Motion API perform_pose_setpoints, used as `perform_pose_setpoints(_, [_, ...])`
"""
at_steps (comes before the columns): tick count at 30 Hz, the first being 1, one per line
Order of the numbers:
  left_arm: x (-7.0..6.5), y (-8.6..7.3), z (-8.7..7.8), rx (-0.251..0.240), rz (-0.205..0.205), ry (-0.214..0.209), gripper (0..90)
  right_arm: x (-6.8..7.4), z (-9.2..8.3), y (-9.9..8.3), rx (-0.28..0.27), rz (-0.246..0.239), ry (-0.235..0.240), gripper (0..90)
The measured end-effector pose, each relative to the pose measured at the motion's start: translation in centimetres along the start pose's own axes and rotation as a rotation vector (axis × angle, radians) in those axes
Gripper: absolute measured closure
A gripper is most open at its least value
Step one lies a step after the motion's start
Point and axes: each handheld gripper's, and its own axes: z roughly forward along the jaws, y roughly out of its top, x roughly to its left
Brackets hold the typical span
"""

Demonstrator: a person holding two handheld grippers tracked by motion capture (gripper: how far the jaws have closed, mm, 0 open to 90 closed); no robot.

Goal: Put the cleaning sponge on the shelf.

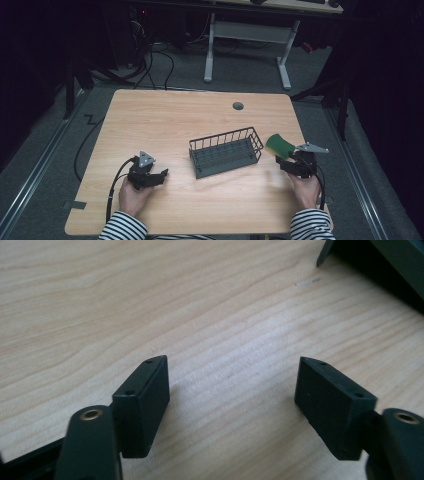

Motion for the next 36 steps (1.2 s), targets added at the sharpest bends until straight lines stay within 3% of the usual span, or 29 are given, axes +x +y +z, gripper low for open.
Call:
perform_pose_setpoints(3, [0.0, 0.0, 0.0, 0.001, -0.001, 0.007, 30.1, -0.9, 0.4, 1.1, 0.035, -0.004, -0.002, 32.8])
perform_pose_setpoints(7, [0.0, 0.1, 0.1, 0.001, -0.001, 0.009, 29.9, -1.7, 1.2, 2.9, 0.149, -0.026, -0.012, 27.7])
perform_pose_setpoints(10, [0.0, 0.1, 0.1, 0.001, -0.002, 0.009, 29.9, -2.2, 1.7, 4.1, 0.185, -0.054, -0.024, 25.7])
perform_pose_setpoints(14, [0.0, 0.1, 0.1, 0.000, -0.002, 0.010, 29.9, -2.7, 2.6, 5.6, 0.228, -0.088, -0.006, 22.2])
perform_pose_setpoints(21, [0.0, 0.1, 0.1, -0.001, -0.004, 0.009, 29.9, -2.7, 4.9, 7.8, 0.360, -0.210, 0.014, 15.0])
perform_pose_setpoints(27, [-0.1, 0.1, 0.1, -0.002, -0.005, 0.009, 29.8, -2.7, 6.7, 8.8, 0.429, -0.268, 0.023, 12.3])
perform_pose_setpoints(33, [-0.1, 0.1, 0.1, -0.002, -0.005, 0.009, 29.8, -3.0, 8.2, 8.7, 0.507, -0.281, 0.018, 9.5])
perform_pose_setpoints(36, [-0.1, 0.1, 0.1, -0.003, -0.006, 0.010, 29.8, -3.3, 8.8, 8.8, 0.512, -0.256, 0.050, 10.1])
